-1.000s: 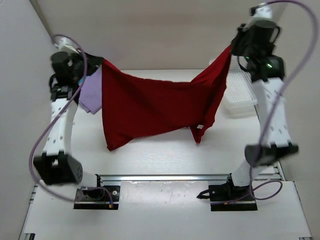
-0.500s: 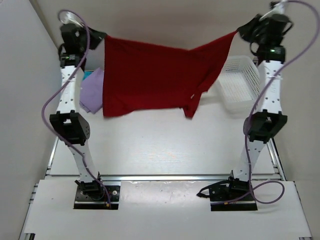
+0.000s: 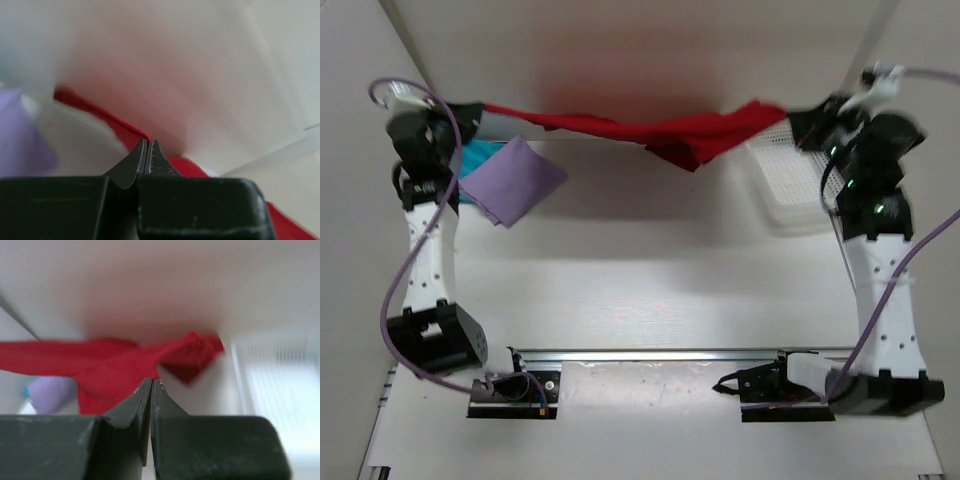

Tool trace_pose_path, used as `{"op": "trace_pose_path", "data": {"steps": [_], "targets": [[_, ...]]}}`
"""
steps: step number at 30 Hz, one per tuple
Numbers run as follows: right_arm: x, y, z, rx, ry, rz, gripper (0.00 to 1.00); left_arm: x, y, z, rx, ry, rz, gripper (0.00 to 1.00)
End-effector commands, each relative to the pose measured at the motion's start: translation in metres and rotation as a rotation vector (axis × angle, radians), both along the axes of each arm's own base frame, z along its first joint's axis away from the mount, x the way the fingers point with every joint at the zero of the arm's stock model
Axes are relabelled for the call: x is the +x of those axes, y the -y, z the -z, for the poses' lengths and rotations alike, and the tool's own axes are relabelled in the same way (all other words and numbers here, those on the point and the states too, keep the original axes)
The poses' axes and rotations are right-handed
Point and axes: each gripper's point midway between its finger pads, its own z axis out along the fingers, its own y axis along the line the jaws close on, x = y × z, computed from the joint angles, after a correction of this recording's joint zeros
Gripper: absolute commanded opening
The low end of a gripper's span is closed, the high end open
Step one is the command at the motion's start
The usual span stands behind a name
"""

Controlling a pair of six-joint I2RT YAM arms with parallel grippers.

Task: Fold and stack the t-shirts
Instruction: Flatten out the tshirt

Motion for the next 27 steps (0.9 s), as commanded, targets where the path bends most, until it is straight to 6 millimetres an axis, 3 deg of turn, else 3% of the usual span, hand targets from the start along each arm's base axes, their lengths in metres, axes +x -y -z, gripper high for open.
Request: {"op": "trace_pose_path", "data": {"steps": [1, 2, 3, 4, 5, 7, 8, 9, 11, 12, 15, 17, 18, 19, 20, 21, 22, 24, 25, 27], "targets": [[-0.014, 0.008, 0.169, -0.062, -0.331, 0.114, 0.00, -0.034, 0.013, 0.069, 0.072, -0.066, -0.052, 0.00], [-0.031, 0.000, 0.175, -0.053, -0.323, 0.104, 0.00, -0.048, 0.016, 0.104, 0.067, -0.120, -0.052, 0.00], [-0.046, -0.007, 0.235, -0.059, -0.448, 0.099, 0.00, -0.055, 0.020, 0.122, 0.049, -0.152, -0.029, 0.00], [-0.064, -0.006, 0.273, -0.056, -0.516, 0.117, 0.00, -0.069, 0.018, 0.156, 0.028, -0.210, -0.032, 0.00], [-0.078, -0.012, 0.282, -0.018, -0.525, 0.110, 0.00, -0.084, 0.019, 0.188, 0.005, -0.260, -0.030, 0.00], [-0.113, -0.014, 0.349, 0.044, -0.695, 0.109, 0.00, -0.107, 0.018, 0.232, -0.046, -0.334, -0.013, 0.00], [-0.124, -0.019, 0.355, 0.067, -0.707, 0.076, 0.00, -0.121, 0.019, 0.261, -0.059, -0.396, -0.002, 0.00], [-0.137, -0.021, 0.373, 0.096, -0.758, 0.067, 0.00, -0.130, 0.021, 0.278, -0.080, -0.440, 0.013, 0.00], [-0.166, -0.028, 0.389, 0.131, -0.805, 0.021, 0.00, -0.152, 0.026, 0.313, -0.093, -0.509, 0.046, 0.00], [-0.176, -0.031, 0.386, 0.166, -0.807, 0.015, 0.00, -0.163, 0.026, 0.326, -0.101, -0.543, 0.045, 0.00], [-0.185, -0.039, 0.359, 0.179, -0.719, -0.006, 0.00, -0.177, 0.036, 0.334, -0.103, -0.561, 0.093, 0.00], [-0.182, -0.043, 0.316, 0.162, -0.623, -0.021, 0.00, -0.172, 0.050, 0.307, -0.103, -0.483, 0.146, 0.00], [-0.180, -0.040, 0.303, 0.151, -0.596, -0.005, 0.00, -0.164, 0.059, 0.275, -0.068, -0.419, 0.176, 0.00], [-0.176, -0.041, 0.266, 0.140, -0.525, -0.017, 0.00, -0.155, 0.061, 0.238, -0.044, -0.358, 0.174, 0.00], [-0.175, -0.039, 0.223, 0.123, -0.437, -0.015, 0.00, -0.152, 0.071, 0.217, -0.036, -0.327, 0.205, 0.00], [-0.168, -0.034, 0.216, 0.087, -0.454, 0.027, 0.00, -0.148, 0.080, 0.176, -0.018, -0.260, 0.246, 0.00], [-0.170, -0.037, 0.163, 0.085, -0.343, -0.003, 0.00, -0.146, 0.085, 0.135, -0.010, -0.182, 0.268, 0.00], [-0.166, -0.031, 0.080, 0.082, -0.177, 0.020, 0.00, -0.149, 0.083, 0.074, -0.015, -0.067, 0.291, 0.00], [-0.158, -0.034, 0.067, 0.048, -0.161, 0.024, 0.00, -0.150, 0.083, 0.041, -0.026, -0.008, 0.302, 0.00], [-0.162, -0.027, -0.011, 0.042, -0.019, 0.050, 0.00, -0.155, 0.081, 0.001, -0.056, 0.087, 0.324, 0.00]]}}
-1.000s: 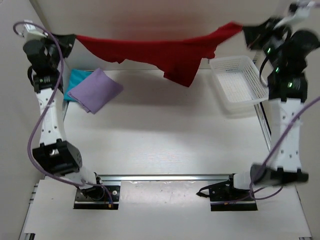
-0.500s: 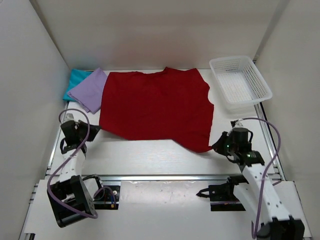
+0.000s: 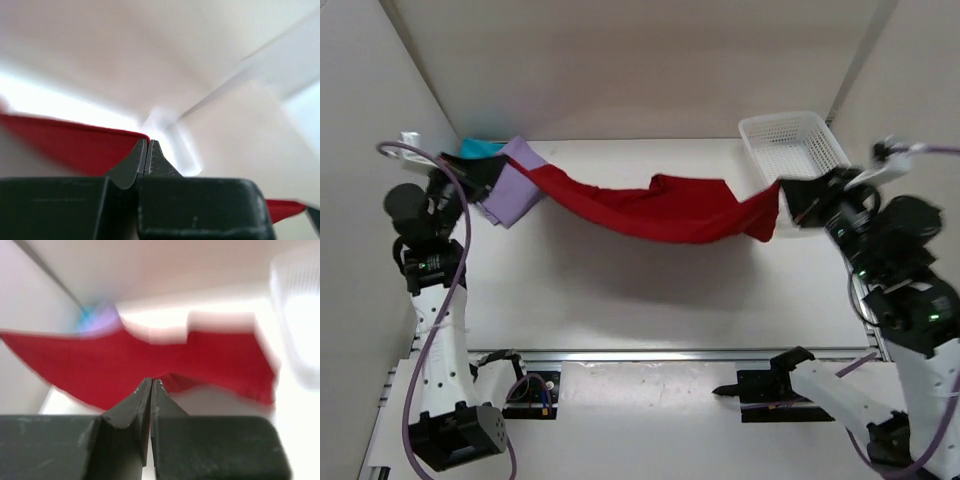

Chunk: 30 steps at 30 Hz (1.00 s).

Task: Fold and stack the t-shirts
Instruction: Flatten out the tshirt

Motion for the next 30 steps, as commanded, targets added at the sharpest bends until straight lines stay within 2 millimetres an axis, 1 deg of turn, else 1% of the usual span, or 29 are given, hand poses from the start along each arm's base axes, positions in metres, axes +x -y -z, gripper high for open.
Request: {"op": "trace_pose_path", "data": {"steps": [1, 2, 3, 4, 5, 6, 7, 8, 9, 10, 11, 12, 13, 14, 15, 17, 18, 19, 20, 21, 22, 23, 24, 25, 26, 27, 28, 29, 30], "targets": [[0.018, 0.016, -0.092, -0.085, 0.202, 0.112, 0.00, -0.019, 0.006, -0.088, -0.094, 0.207, 0.074, 0.00], [0.013, 0.015, -0.125, -0.098, 0.276, 0.111, 0.00, -0.022, 0.005, -0.101, -0.122, 0.229, 0.088, 0.00], [0.024, 0.015, -0.150, -0.133, 0.310, 0.142, 0.00, -0.019, -0.002, -0.118, -0.130, 0.250, 0.077, 0.00], [0.046, 0.000, -0.150, -0.182, 0.277, 0.147, 0.00, -0.013, -0.005, -0.129, -0.121, 0.256, 0.081, 0.00], [0.035, 0.005, -0.191, -0.175, 0.369, 0.156, 0.00, -0.014, -0.006, -0.141, -0.125, 0.274, 0.084, 0.00], [0.042, 0.005, -0.220, -0.184, 0.429, 0.169, 0.00, -0.011, -0.010, -0.156, -0.105, 0.300, 0.069, 0.00], [0.056, -0.001, -0.231, -0.183, 0.463, 0.186, 0.00, -0.003, -0.015, -0.165, -0.104, 0.290, 0.051, 0.00], [0.064, -0.005, -0.231, -0.227, 0.487, 0.193, 0.00, 0.004, -0.021, -0.167, -0.092, 0.279, 0.021, 0.00], [0.077, -0.012, -0.233, -0.213, 0.513, 0.172, 0.00, 0.012, -0.026, -0.177, -0.092, 0.291, 0.006, 0.00], [0.093, -0.009, -0.238, -0.129, 0.516, 0.101, 0.00, 0.019, -0.027, -0.184, -0.091, 0.302, 0.004, 0.00], [0.121, 0.014, -0.227, -0.142, 0.494, 0.023, 0.00, 0.035, -0.030, -0.180, -0.098, 0.276, -0.009, 0.00], [0.146, 0.034, -0.204, -0.082, 0.415, 0.034, 0.00, 0.047, -0.035, -0.171, -0.085, 0.247, -0.046, 0.00], [0.171, 0.038, -0.183, -0.077, 0.371, 0.009, 0.00, 0.061, -0.033, -0.166, -0.088, 0.234, -0.072, 0.00], [0.201, 0.041, -0.148, -0.080, 0.269, -0.012, 0.00, 0.077, -0.023, -0.145, -0.061, 0.189, -0.064, 0.00], [0.212, 0.042, -0.143, -0.101, 0.253, -0.009, 0.00, 0.089, -0.026, -0.133, -0.034, 0.164, -0.108, 0.00], [0.256, 0.038, -0.095, -0.129, 0.141, -0.021, 0.00, 0.125, -0.011, -0.079, -0.044, 0.054, -0.065, 0.00], [0.263, 0.037, -0.088, -0.124, 0.132, -0.032, 0.00, 0.133, -0.008, -0.074, -0.057, 0.059, -0.058, 0.00], [0.278, 0.037, -0.077, -0.126, 0.114, -0.034, 0.00, 0.148, -0.005, -0.051, -0.072, 0.017, -0.051, 0.00], [0.292, 0.040, -0.069, -0.128, 0.105, -0.021, 0.00, 0.162, 0.000, -0.038, -0.074, -0.002, -0.041, 0.00], [0.307, 0.041, -0.059, -0.124, 0.098, -0.022, 0.00, 0.176, 0.004, -0.031, -0.071, -0.017, -0.043, 0.00], [0.312, 0.046, -0.060, -0.098, 0.106, -0.023, 0.00, 0.180, 0.007, -0.033, -0.062, -0.013, -0.043, 0.00], [0.321, 0.041, -0.060, -0.065, 0.117, -0.056, 0.00, 0.193, 0.012, -0.036, -0.062, -0.009, -0.034, 0.00], [0.329, 0.041, -0.065, -0.053, 0.148, -0.058, 0.00, 0.201, 0.013, -0.052, -0.073, 0.020, -0.026, 0.00], [0.336, 0.045, -0.080, -0.032, 0.207, -0.043, 0.00, 0.205, 0.015, -0.074, -0.079, 0.065, -0.019, 0.00], [0.332, 0.040, -0.096, 0.005, 0.250, -0.069, 0.00, 0.209, 0.013, -0.083, -0.088, 0.080, -0.022, 0.00], [0.325, 0.035, -0.125, 0.006, 0.352, -0.084, 0.00, 0.210, 0.011, -0.109, -0.093, 0.134, -0.021, 0.00], [0.317, 0.041, -0.145, 0.029, 0.400, -0.066, 0.00, 0.206, 0.011, -0.142, -0.092, 0.206, -0.019, 0.00], [0.307, 0.045, -0.172, 0.032, 0.488, -0.051, 0.00, 0.207, -0.001, -0.148, -0.107, 0.198, -0.041, 0.00], [0.290, 0.048, -0.201, 0.029, 0.583, -0.043, 0.00, 0.198, -0.009, -0.173, -0.102, 0.263, -0.046, 0.00]]}}
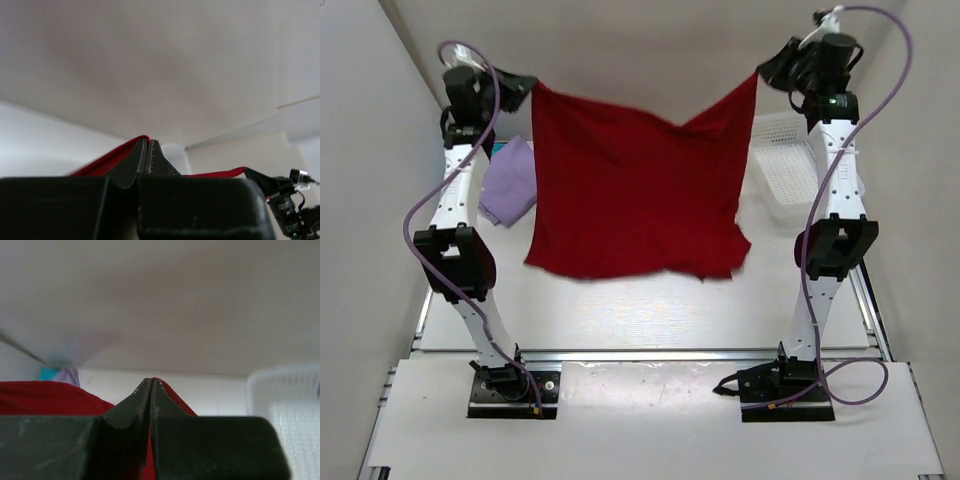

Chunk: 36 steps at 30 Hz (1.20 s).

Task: Fold and stack the t-shirts
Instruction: Flatten out the tshirt

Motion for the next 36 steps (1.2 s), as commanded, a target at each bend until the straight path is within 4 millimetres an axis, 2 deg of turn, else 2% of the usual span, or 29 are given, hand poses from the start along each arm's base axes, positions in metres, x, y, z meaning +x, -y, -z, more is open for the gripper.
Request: {"op": "trace_pose_path", "data": {"steps": [1, 2, 4, 5, 7, 8, 9, 10, 11, 12, 13, 14, 15, 17, 18, 20, 21, 22, 23, 24, 25, 27, 28, 30, 31, 32, 36], "targets": [[-0.104, 0.006, -0.248, 0.024, 0.691, 0.009, 0.00, -0.062, -0.027, -0.187, -0.009, 0.434, -0.074, 0.00], [-0.114, 0.014, -0.260, 0.004, 0.732, 0.035, 0.00, -0.066, -0.036, -0.197, -0.023, 0.455, -0.099, 0.00], [-0.149, 0.015, -0.289, -0.040, 0.810, 0.054, 0.00, -0.085, -0.053, -0.224, -0.024, 0.534, -0.136, 0.00], [-0.151, 0.017, -0.288, -0.061, 0.809, 0.055, 0.00, -0.088, -0.064, -0.226, -0.016, 0.543, -0.163, 0.00], [-0.168, 0.014, -0.288, -0.093, 0.781, 0.052, 0.00, -0.102, -0.074, -0.225, 0.004, 0.554, -0.192, 0.00], [-0.170, 0.011, -0.279, -0.135, 0.757, 0.050, 0.00, -0.109, -0.076, -0.212, 0.022, 0.541, -0.199, 0.00], [-0.158, 0.011, -0.255, -0.161, 0.685, 0.059, 0.00, -0.113, -0.079, -0.204, 0.043, 0.540, -0.221, 0.00], [-0.165, 0.006, -0.248, -0.176, 0.650, 0.071, 0.00, -0.123, -0.083, -0.187, 0.042, 0.533, -0.247, 0.00], [-0.157, -0.003, -0.222, -0.217, 0.588, 0.063, 0.00, -0.143, -0.083, -0.194, 0.056, 0.571, -0.265, 0.00], [-0.157, -0.006, -0.192, -0.242, 0.521, 0.089, 0.00, -0.135, -0.086, -0.156, 0.046, 0.496, -0.273, 0.00], [-0.167, -0.002, -0.165, -0.260, 0.493, 0.120, 0.00, -0.142, -0.087, -0.135, 0.050, 0.479, -0.274, 0.00], [-0.194, -0.005, -0.176, -0.251, 0.551, 0.132, 0.00, -0.145, -0.083, -0.110, 0.052, 0.436, -0.263, 0.00], [-0.182, -0.001, -0.120, -0.251, 0.434, 0.139, 0.00, -0.145, -0.085, -0.093, 0.078, 0.404, -0.280, 0.00], [-0.197, 0.001, -0.026, -0.228, 0.254, 0.092, 0.00, -0.153, -0.081, -0.028, 0.099, 0.295, -0.287, 0.00], [-0.201, 0.010, -0.001, -0.218, 0.208, 0.111, 0.00, -0.156, -0.081, -0.012, 0.096, 0.267, -0.285, 0.00], [-0.220, 0.020, 0.078, -0.185, 0.065, 0.160, 0.00, -0.170, -0.082, 0.057, 0.086, 0.147, -0.265, 0.00], [-0.228, 0.025, 0.095, -0.168, 0.025, 0.173, 0.00, -0.178, -0.087, 0.090, 0.075, 0.070, -0.282, 0.00], [-0.241, 0.021, 0.136, -0.150, -0.077, 0.147, 0.00, -0.184, -0.083, 0.110, 0.080, 0.026, -0.265, 0.00], [-0.256, 0.019, 0.168, -0.157, -0.141, 0.142, 0.00, -0.198, -0.078, 0.135, 0.079, -0.019, -0.256, 0.00], [-0.269, 0.016, 0.175, -0.169, -0.142, 0.150, 0.01, -0.210, -0.075, 0.164, 0.094, -0.079, -0.257, 0.00], [-0.282, 0.012, 0.206, -0.161, -0.220, 0.140, 0.00, -0.218, -0.074, 0.179, 0.104, -0.114, -0.253, 0.00], [-0.307, 0.009, 0.232, -0.124, -0.334, 0.120, 0.00, -0.242, -0.066, 0.222, 0.088, -0.193, -0.243, 0.00], [-0.313, 0.012, 0.234, -0.096, -0.354, 0.133, 0.00, -0.253, -0.061, 0.244, 0.082, -0.246, -0.234, 0.00], [-0.338, 0.008, 0.251, -0.064, -0.443, 0.093, 0.00, -0.265, -0.050, 0.262, 0.074, -0.295, -0.183, 0.00], [-0.344, 0.008, 0.245, -0.070, -0.417, 0.087, 0.00, -0.269, -0.051, 0.265, 0.085, -0.309, -0.179, 0.00], [-0.356, 0.006, 0.253, -0.064, -0.458, 0.076, 0.00, -0.273, -0.052, 0.269, 0.091, -0.319, -0.168, 0.00], [-0.389, -0.007, 0.249, -0.046, -0.506, 0.017, 0.00, -0.293, -0.053, 0.270, 0.122, -0.348, -0.137, 0.00]]}}
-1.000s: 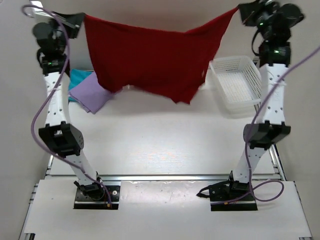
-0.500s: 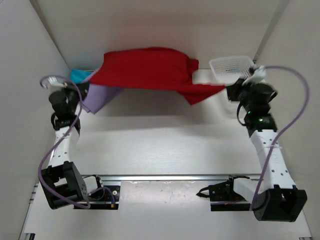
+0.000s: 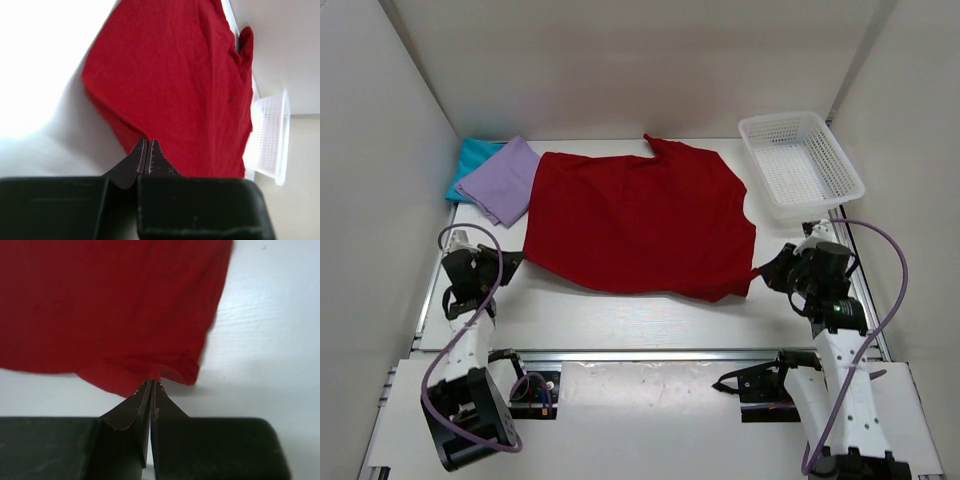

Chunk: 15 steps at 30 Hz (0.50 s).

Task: Fold and stack the t-shirts
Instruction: Flatten out the tshirt, then fold the flattened tshirt in 1/3 of the way

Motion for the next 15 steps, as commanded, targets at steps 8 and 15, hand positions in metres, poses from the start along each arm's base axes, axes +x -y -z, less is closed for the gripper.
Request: {"op": "trace_pose_path", "data": {"steps": [8, 15], "targets": [[-0.079, -0.029, 0.004, 0.015, -0.151, -0.052, 0.00, -0.044, 0.025, 0.010, 0.153, -0.089, 0.176, 0.00], [-0.033, -0.044, 0.016, -0.092, -0.151, -0.058, 0.00, -0.018, 0.015, 0.007, 0.035, -0.043, 0.078, 0.00]]}}
